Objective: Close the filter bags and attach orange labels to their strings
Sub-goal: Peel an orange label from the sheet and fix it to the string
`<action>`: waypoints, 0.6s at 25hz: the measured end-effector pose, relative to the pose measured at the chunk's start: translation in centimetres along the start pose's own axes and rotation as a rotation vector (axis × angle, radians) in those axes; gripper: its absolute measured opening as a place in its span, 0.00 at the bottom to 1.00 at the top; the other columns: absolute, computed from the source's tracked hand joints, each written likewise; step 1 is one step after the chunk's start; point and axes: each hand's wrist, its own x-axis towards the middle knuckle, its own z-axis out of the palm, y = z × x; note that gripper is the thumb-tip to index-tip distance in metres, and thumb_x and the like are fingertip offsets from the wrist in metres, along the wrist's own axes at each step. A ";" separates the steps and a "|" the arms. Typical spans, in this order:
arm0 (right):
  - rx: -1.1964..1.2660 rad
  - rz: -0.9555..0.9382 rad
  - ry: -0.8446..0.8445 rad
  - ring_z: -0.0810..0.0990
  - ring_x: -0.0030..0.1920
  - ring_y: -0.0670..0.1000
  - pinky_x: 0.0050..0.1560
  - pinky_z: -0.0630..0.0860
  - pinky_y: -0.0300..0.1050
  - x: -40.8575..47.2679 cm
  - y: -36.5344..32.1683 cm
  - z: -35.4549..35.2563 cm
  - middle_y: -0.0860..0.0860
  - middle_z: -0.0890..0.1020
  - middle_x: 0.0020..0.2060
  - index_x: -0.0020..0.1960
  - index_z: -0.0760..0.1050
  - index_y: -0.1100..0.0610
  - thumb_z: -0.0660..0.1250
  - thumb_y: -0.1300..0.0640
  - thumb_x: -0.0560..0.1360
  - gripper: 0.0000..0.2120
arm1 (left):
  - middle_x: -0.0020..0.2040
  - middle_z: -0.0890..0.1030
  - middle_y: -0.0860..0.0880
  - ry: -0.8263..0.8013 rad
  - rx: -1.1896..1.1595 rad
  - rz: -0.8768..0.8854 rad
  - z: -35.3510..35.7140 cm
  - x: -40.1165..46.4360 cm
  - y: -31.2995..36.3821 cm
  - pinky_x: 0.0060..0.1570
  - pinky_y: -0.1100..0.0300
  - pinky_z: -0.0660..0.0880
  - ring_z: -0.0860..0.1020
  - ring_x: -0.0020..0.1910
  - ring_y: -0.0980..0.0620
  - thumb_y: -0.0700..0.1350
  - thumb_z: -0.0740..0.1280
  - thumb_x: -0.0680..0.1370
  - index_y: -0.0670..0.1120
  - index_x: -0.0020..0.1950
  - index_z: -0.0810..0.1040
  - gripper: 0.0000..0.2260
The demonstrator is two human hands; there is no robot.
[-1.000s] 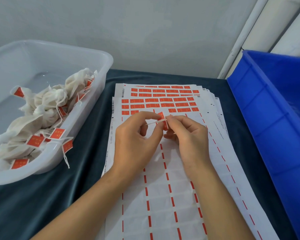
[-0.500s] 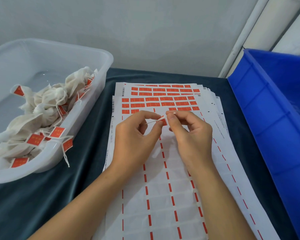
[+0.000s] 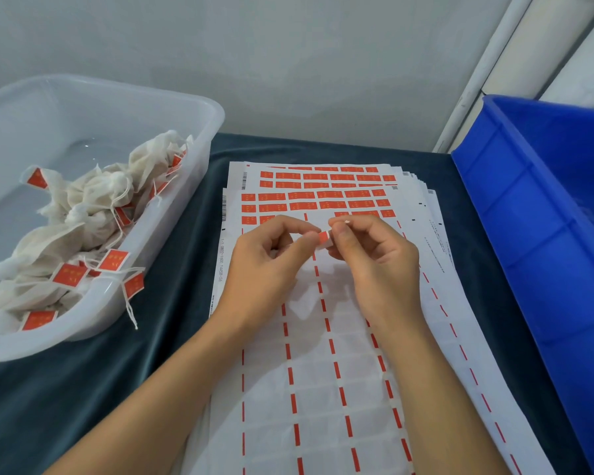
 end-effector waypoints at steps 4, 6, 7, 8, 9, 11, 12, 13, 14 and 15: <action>-0.009 0.006 0.000 0.86 0.50 0.45 0.51 0.85 0.41 0.0 0.0 0.1 0.39 0.87 0.46 0.51 0.83 0.43 0.70 0.50 0.81 0.04 | 0.38 0.82 0.61 0.015 -0.018 -0.043 0.0 0.1 0.2 0.36 0.69 0.75 0.78 0.36 0.63 0.47 0.67 0.83 0.54 0.48 0.86 0.08; -0.003 0.005 0.000 0.86 0.50 0.45 0.50 0.85 0.42 0.0 -0.1 0.0 0.39 0.87 0.45 0.50 0.83 0.43 0.70 0.50 0.81 0.04 | 0.36 0.82 0.59 0.027 0.023 -0.056 0.1 0.1 0.3 0.36 0.66 0.77 0.78 0.34 0.61 0.46 0.69 0.81 0.56 0.48 0.86 0.07; 0.002 0.005 -0.002 0.86 0.50 0.45 0.50 0.85 0.42 -0.1 -0.1 0.0 0.39 0.87 0.44 0.50 0.83 0.42 0.70 0.50 0.81 0.04 | 0.36 0.81 0.58 0.025 0.026 -0.054 0.1 0.0 0.3 0.36 0.65 0.78 0.77 0.34 0.59 0.46 0.70 0.80 0.56 0.47 0.86 0.06; 0.005 0.007 -0.005 0.86 0.50 0.45 0.50 0.84 0.40 -0.1 -0.1 0.0 0.39 0.87 0.44 0.49 0.83 0.42 0.70 0.50 0.81 0.04 | 0.35 0.81 0.58 0.015 0.003 -0.054 0.1 -0.1 0.4 0.34 0.66 0.77 0.77 0.33 0.59 0.47 0.69 0.80 0.56 0.46 0.86 0.07; 0.002 0.011 -0.006 0.86 0.50 0.44 0.49 0.84 0.38 -0.1 -0.1 0.0 0.39 0.86 0.45 0.50 0.83 0.42 0.70 0.49 0.81 0.04 | 0.35 0.81 0.58 0.004 -0.045 -0.062 0.0 -0.1 0.5 0.32 0.67 0.75 0.75 0.32 0.59 0.47 0.66 0.80 0.55 0.45 0.86 0.09; -0.009 0.017 -0.006 0.86 0.50 0.43 0.49 0.81 0.32 -0.1 0.0 0.1 0.37 0.86 0.46 0.50 0.83 0.41 0.71 0.49 0.80 0.03 | 0.31 0.77 0.60 0.001 -0.149 -0.116 -0.1 -0.1 0.7 0.29 0.67 0.70 0.72 0.30 0.60 0.47 0.63 0.83 0.54 0.43 0.87 0.15; -0.013 0.019 -0.007 0.86 0.50 0.43 0.49 0.80 0.30 -0.1 0.0 0.1 0.37 0.86 0.46 0.50 0.83 0.41 0.71 0.48 0.80 0.03 | 0.30 0.75 0.60 0.010 -0.168 -0.145 -0.2 0.0 0.8 0.29 0.67 0.69 0.70 0.29 0.60 0.49 0.62 0.85 0.55 0.42 0.87 0.17; -0.014 0.017 -0.011 0.86 0.50 0.43 0.49 0.80 0.31 -0.1 0.0 0.1 0.37 0.86 0.46 0.50 0.83 0.41 0.71 0.48 0.80 0.03 | 0.30 0.73 0.59 0.015 -0.167 -0.156 -0.2 0.0 0.8 0.29 0.67 0.68 0.69 0.29 0.59 0.51 0.61 0.86 0.55 0.42 0.87 0.18; -0.013 0.013 -0.015 0.86 0.51 0.44 0.49 0.81 0.32 -0.1 0.0 0.1 0.37 0.86 0.46 0.51 0.83 0.42 0.71 0.49 0.80 0.03 | 0.29 0.72 0.59 0.014 -0.153 -0.146 -0.1 -0.1 0.8 0.29 0.68 0.68 0.69 0.29 0.59 0.53 0.62 0.86 0.55 0.42 0.87 0.18; -0.009 0.009 -0.019 0.86 0.51 0.44 0.50 0.82 0.33 -0.1 0.0 0.1 0.38 0.86 0.47 0.51 0.84 0.42 0.71 0.49 0.80 0.03 | 0.29 0.73 0.59 0.012 -0.130 -0.126 -0.1 -0.1 0.9 0.29 0.69 0.69 0.70 0.29 0.60 0.54 0.64 0.85 0.55 0.43 0.87 0.16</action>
